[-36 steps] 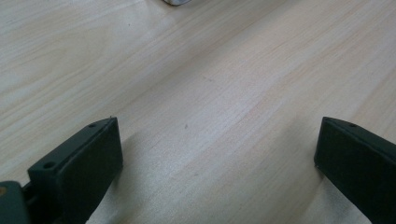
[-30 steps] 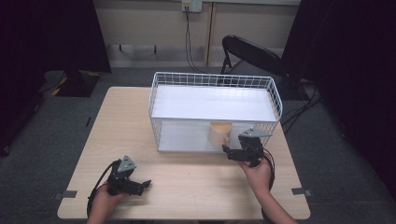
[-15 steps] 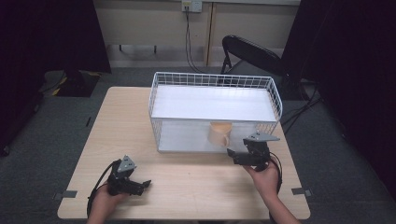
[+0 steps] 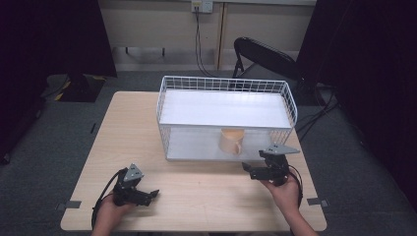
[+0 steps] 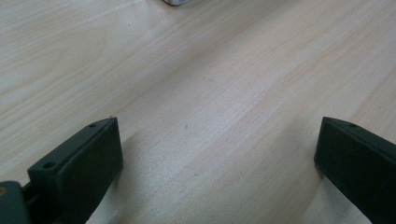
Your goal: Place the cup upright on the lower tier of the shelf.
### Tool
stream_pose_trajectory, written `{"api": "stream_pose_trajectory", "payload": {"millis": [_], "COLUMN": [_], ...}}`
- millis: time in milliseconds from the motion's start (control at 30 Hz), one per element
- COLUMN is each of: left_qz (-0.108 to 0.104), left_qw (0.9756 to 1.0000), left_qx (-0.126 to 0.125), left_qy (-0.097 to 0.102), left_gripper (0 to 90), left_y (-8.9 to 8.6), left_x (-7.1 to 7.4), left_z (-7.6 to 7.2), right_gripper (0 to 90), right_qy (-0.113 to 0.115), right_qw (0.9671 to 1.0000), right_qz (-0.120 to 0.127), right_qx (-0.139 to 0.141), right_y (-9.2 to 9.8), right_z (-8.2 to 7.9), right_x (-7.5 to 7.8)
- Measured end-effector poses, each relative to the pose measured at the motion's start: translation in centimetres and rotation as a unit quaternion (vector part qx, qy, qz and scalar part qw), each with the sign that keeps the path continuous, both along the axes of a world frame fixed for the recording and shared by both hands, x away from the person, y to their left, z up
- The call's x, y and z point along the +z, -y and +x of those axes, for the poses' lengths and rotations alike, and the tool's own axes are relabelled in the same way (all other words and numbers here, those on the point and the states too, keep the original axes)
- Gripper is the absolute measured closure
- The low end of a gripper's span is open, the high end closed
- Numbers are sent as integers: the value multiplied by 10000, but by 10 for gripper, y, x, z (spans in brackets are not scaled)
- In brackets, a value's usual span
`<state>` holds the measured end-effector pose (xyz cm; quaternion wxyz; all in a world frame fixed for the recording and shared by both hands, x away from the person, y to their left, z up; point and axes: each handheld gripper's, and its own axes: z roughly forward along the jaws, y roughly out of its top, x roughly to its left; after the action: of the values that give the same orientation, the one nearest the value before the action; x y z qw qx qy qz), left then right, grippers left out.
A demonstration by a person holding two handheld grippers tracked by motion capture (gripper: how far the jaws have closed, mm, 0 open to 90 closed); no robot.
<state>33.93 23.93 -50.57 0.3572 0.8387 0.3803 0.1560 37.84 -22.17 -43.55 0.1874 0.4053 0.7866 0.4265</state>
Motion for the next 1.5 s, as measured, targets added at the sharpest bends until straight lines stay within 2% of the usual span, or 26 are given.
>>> {"api": "stream_pose_trajectory", "payload": {"millis": [300,967,1267,1500], "left_qz": [-1,-3,-1,-1], "left_qw": [10000,10000,10000,10000], "left_qx": [1,2,-2,0], "left_qy": [0,0,1,1], "left_gripper": [5,5,5,5], "left_y": [0,0,0,0], "left_x": [0,0,0,0], "left_z": [0,0,0,0], "right_gripper": [147,151,149,150], "right_qy": [6,27,127,96], "right_qw": [9999,9999,9993,9990], "right_qz": [-60,-111,-216,-257], "right_qx": [141,97,279,365], "right_y": [6,26,35,42], "right_z": [-8,-19,-24,-28], "right_x": [-5,-13,-15,-17]}}
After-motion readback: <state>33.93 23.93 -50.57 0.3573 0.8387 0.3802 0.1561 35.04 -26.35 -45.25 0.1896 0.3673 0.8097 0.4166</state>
